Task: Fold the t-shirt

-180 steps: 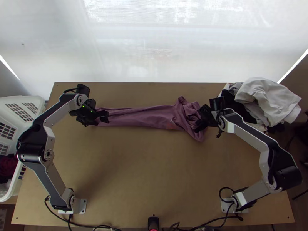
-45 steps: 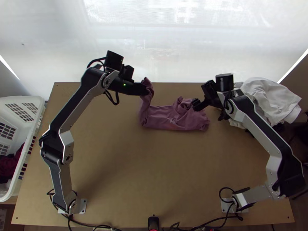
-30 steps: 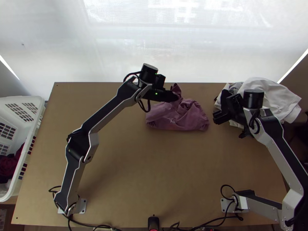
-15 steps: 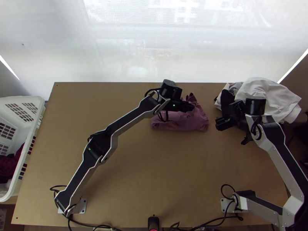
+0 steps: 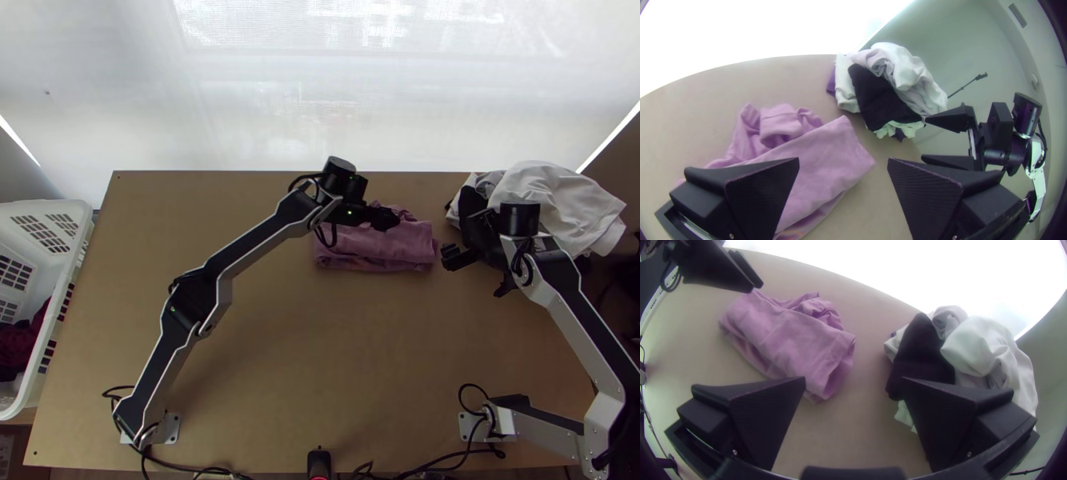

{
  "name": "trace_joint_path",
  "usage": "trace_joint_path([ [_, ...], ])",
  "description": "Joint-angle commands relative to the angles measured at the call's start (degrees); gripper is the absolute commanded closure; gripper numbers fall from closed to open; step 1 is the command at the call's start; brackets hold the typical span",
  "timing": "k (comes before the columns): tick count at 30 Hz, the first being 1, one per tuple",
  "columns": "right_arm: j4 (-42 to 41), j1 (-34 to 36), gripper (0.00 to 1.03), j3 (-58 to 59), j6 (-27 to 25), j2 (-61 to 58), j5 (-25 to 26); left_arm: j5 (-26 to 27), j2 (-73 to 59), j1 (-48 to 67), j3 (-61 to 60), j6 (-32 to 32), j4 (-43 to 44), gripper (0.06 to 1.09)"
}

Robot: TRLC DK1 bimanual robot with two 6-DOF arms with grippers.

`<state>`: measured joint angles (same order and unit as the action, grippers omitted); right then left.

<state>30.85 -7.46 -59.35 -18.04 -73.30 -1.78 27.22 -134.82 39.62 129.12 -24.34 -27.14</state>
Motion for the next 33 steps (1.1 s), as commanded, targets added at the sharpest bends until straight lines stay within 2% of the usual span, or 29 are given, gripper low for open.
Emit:
trace_joint_path([
  [1,-4.13,-3.79,0.05,-4.28,-0.24,-7.12,0.02,0.46,5.71,-6.74,-3.00,12.74,-19.97,0.10],
  [3,-5.71,-6.86,0.05,-6.21,0.20,-11.08,0.11,0.37,6.06,-8.24,-7.39,14.85,-22.70,0.10],
  [7,-11.34,-12.22,0.05,-7.80,0.03,-19.16,0.11,0.20,7.30,-9.73,-16.00,15.72,-20.94,0.10],
  [12,-14.33,-14.33,0.05,-10.61,0.99,-30.41,0.02,-0.59,4.31,-9.82,-16.53,14.58,-19.97,0.10],
  [17,-18.28,-14.60,0.05,-8.41,1.52,-35.69,0.02,-2.00,2.55,-9.47,-16.62,14.41,-20.24,0.10],
  [25,-19.95,-12.31,0.05,-6.21,1.34,-37.44,-0.94,-2.17,1.23,-10.00,-17.06,14.93,-21.12,0.10],
  [29,-20.13,-12.40,0.05,-6.39,0.99,-31.29,-0.86,-2.17,2.72,-9.73,-16.62,15.02,-21.73,0.10],
  [33,-20.13,-14.33,0.04,-6.92,-1.91,-24.79,-0.86,-2.09,6.59,-9.91,-16.36,15.20,-22.87,0.10],
])
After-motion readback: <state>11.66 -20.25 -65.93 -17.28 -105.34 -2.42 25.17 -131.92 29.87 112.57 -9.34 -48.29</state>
